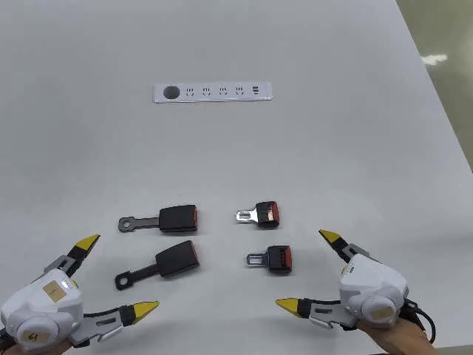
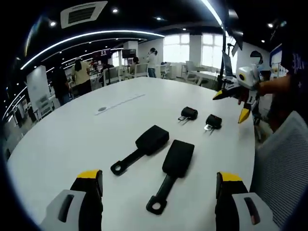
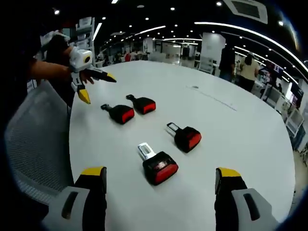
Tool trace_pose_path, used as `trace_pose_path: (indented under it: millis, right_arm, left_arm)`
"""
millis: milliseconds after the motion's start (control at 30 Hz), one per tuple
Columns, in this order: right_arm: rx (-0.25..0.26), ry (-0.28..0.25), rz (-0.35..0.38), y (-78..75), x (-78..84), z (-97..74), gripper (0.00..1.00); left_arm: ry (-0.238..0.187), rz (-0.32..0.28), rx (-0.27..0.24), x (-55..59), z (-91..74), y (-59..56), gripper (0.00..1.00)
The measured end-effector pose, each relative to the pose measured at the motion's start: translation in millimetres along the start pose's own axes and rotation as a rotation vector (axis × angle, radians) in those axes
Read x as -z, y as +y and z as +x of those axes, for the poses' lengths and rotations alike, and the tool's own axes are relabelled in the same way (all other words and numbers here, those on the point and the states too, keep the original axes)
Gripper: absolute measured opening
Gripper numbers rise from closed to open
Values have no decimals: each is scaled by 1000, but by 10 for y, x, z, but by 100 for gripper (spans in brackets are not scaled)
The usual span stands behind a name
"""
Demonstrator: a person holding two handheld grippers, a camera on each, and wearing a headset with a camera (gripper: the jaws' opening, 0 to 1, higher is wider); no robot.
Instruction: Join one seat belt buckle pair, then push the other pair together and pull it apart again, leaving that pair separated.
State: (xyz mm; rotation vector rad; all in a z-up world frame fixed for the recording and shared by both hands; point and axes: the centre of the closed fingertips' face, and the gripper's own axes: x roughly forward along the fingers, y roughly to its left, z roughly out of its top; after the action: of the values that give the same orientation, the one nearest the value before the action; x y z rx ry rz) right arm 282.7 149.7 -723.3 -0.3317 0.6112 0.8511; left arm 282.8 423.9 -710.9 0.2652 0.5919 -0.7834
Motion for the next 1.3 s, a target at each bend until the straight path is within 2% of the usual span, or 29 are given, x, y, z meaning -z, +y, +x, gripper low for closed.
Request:
trace_pose_path:
  millis: [1300]
  right_arm:
    - [3, -14, -15, -30, -57, 28, 98]
  left_arm:
    - [-6, 1, 0, 17, 15, 7, 100]
